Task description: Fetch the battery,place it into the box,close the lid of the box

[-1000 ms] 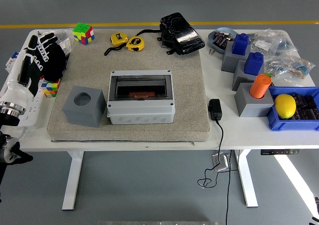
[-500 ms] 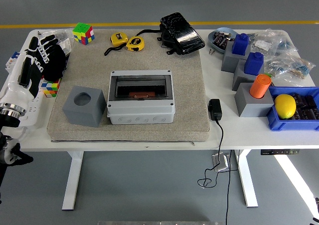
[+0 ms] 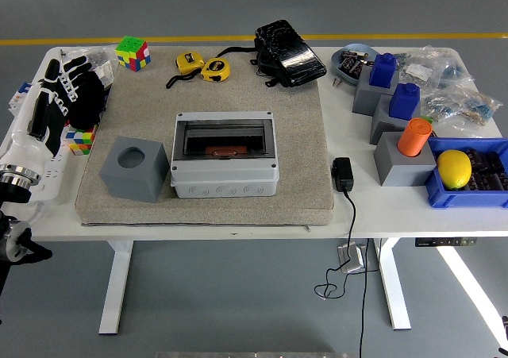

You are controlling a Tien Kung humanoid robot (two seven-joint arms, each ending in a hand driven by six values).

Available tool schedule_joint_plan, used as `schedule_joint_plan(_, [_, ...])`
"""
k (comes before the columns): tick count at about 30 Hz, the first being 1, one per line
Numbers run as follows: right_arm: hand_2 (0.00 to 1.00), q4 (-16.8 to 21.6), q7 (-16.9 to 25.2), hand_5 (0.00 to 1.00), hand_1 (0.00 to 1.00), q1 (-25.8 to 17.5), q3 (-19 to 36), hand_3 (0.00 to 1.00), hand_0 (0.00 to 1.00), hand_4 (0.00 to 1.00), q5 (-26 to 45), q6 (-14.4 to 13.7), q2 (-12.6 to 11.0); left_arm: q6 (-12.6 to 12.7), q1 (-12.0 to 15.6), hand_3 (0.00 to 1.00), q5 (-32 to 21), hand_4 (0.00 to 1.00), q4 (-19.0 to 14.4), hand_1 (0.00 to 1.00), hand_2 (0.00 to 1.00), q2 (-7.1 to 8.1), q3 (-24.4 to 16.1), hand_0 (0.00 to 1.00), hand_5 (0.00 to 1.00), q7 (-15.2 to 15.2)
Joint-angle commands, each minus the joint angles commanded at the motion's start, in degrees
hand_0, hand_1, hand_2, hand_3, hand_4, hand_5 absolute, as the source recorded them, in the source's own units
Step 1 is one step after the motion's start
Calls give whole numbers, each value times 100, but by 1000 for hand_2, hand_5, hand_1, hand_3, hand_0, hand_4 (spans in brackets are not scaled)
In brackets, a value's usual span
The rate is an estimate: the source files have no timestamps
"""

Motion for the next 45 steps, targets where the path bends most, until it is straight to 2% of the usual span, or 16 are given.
schedule_joint_plan(45, [770,0,-18,998,806,-50,-40,792,824,998,-7,-4,-19,-8,55,828,97,998,39,907,858,74,79,897,973,82])
